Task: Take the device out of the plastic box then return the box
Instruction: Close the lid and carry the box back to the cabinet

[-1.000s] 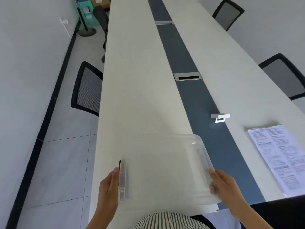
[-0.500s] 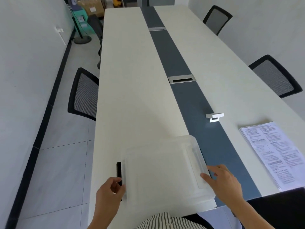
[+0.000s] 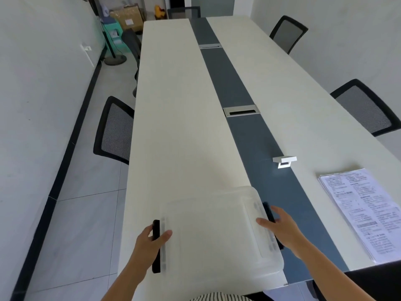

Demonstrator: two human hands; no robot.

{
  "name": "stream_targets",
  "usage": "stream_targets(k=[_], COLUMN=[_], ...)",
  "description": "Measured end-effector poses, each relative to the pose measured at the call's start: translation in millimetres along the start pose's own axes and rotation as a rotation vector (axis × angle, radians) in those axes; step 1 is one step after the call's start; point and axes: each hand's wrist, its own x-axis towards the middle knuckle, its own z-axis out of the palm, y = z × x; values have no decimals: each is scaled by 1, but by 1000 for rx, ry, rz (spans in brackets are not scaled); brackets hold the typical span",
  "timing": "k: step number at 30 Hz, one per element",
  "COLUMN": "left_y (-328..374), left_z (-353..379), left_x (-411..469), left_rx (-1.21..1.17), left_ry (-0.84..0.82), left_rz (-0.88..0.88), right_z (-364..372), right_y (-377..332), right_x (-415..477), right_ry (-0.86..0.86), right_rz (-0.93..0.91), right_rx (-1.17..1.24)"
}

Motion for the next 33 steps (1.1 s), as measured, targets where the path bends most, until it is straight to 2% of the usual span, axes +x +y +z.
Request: stream_targets(k=[4,9,20,28,33], left_y=[5,6,7,3,0], left_z=[2,26,41,32,18], left_x=[1,-11,-6,-16,-53], left_rx=[148,217,293,275,67], left_ry=[98,189,282,224,270], left_rz=[79,136,120,222,196], right_z=[11,34,47,30,6], right_y=[3,8,-2,-5,-14], right_x=[-7,-20,-30,-31,-52], right_ry=[175,194,345,215,147], right_rz=[-112,-169,-184,-189,-317], right_rx=[-301,-265,-546,-395,-175])
